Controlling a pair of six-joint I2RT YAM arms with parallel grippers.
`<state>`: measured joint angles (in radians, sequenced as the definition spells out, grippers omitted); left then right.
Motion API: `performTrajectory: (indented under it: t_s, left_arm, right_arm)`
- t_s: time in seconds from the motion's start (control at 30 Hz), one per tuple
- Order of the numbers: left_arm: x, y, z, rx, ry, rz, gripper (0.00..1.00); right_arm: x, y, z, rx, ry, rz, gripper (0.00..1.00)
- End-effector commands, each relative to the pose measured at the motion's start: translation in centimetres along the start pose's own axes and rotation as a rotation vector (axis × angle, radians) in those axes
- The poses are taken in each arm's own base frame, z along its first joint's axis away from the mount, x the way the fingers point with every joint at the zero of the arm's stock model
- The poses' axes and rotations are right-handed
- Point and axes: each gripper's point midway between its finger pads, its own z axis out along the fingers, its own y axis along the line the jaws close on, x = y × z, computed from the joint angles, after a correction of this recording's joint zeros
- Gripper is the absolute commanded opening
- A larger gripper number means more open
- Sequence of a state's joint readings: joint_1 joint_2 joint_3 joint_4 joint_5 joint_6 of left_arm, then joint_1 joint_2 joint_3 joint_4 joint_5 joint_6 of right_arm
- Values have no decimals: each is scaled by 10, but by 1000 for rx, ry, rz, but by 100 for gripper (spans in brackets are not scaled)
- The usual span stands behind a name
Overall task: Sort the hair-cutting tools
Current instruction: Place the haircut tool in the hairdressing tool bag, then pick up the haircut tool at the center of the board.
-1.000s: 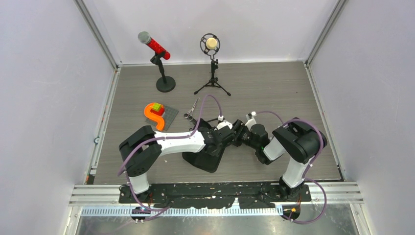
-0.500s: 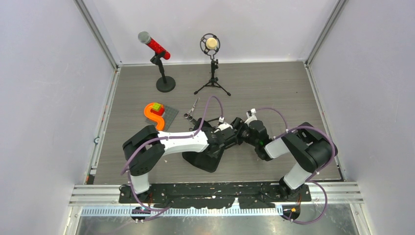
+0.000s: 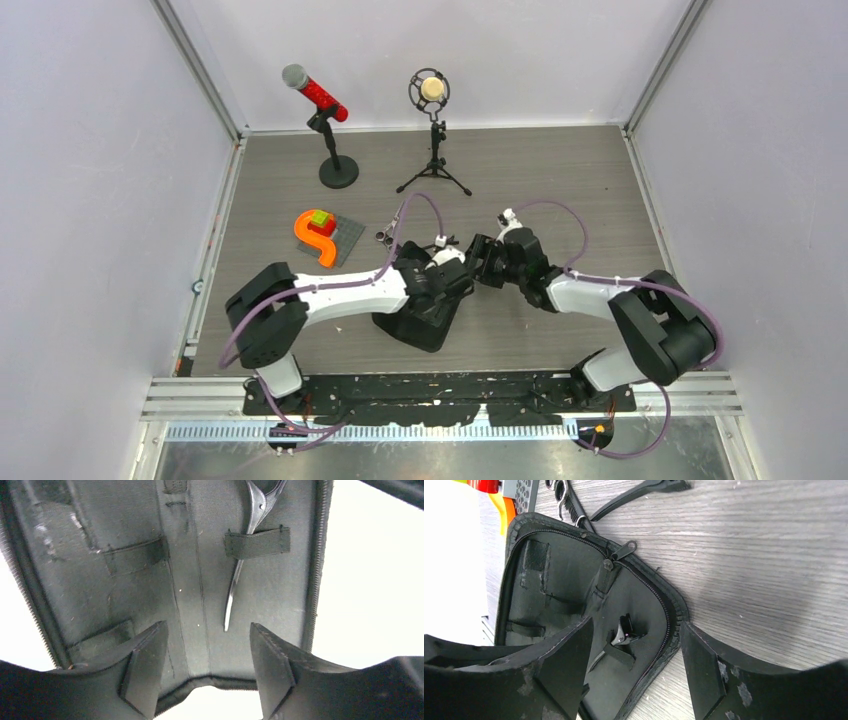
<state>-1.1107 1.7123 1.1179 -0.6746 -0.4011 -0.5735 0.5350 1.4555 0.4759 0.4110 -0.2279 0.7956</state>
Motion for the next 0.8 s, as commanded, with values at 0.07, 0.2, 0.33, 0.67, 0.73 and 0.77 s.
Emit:
performTrajectory:
  t_s: [0.07, 0.2, 0.33, 0.67, 0.73, 0.77]
  left_arm:
    - [-28, 13, -42, 50, -150, -82, 68]
    - [-41, 35, -75, 56, -256, -108, 78]
    - [-44, 69, -100, 59, -308, -174, 82]
    - [-13, 180, -133, -19, -370, -337, 90]
    - [-7, 195, -138, -51, -384, -342, 90]
    - [-4, 200, -140, -62, -390, -342, 91]
  right_arm:
    - [-37, 26, -13, 4, -18, -291, 73]
    - [-59, 33, -13, 39, -5, -493, 72]
    - [-77, 33, -5, 89, 68, -689, 70]
    - [-89, 21, 41, 94, 347, -980, 54]
    - [-96, 27, 50, 82, 363, -1008, 52]
    - [-90, 19, 54, 87, 405, -1013, 52]
